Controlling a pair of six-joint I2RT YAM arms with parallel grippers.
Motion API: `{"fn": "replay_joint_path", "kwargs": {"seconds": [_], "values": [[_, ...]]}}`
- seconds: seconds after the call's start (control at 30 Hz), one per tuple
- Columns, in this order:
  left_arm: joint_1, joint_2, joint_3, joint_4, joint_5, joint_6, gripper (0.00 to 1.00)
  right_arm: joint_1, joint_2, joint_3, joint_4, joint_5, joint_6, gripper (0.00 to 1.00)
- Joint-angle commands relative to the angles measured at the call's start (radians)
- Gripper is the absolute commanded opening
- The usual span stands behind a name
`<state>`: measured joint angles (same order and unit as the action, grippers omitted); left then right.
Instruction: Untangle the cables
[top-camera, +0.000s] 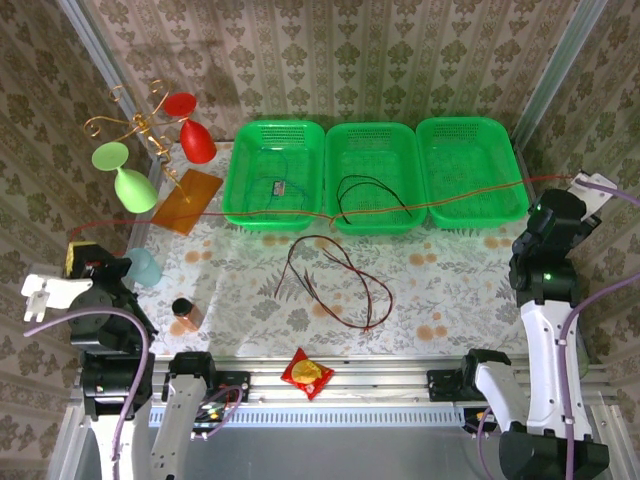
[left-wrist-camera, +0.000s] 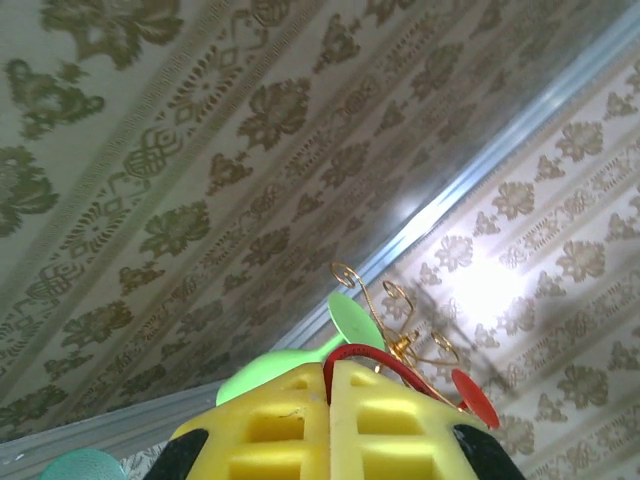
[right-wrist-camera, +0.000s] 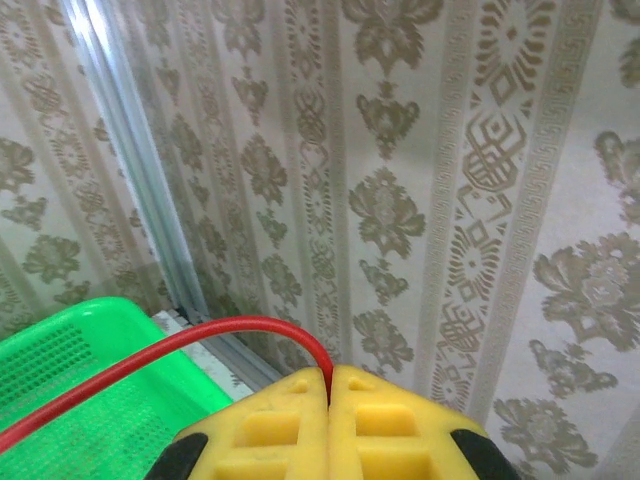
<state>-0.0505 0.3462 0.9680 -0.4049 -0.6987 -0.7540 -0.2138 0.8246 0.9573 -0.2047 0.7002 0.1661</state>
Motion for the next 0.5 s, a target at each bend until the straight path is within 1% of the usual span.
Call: {"fn": "replay_joint_path", "kwargs": {"seconds": [0.0,0.23,0.37,0.4,0.47], "values": [[0.007,-0.021,-0.019,0.028,-0.087,-0.030,0.00,-0.054,0.021,-0.034,0.018,0.059,0.056,0.00],[0.006,-0.029,-0.030,0.014,-0.086,-0.042,0.00,-0.160,0.092,-0.090,0.004,0.041,0.175,0.00],[0.006,-0.021,-0.030,0.012,-0.038,-0.054,0.00,-0.159,0.083,-0.113,0.006,-0.026,0.194,0.00],[0.007,-0.017,-0.026,0.010,-0.032,-0.045,0.00,-0.159,0.084,-0.118,0.008,-0.025,0.191,0.00],[0.007,-0.015,-0.023,0.011,-0.060,-0.028,0.00,-0.164,0.090,-0.127,0.024,-0.001,0.164,0.00]]}}
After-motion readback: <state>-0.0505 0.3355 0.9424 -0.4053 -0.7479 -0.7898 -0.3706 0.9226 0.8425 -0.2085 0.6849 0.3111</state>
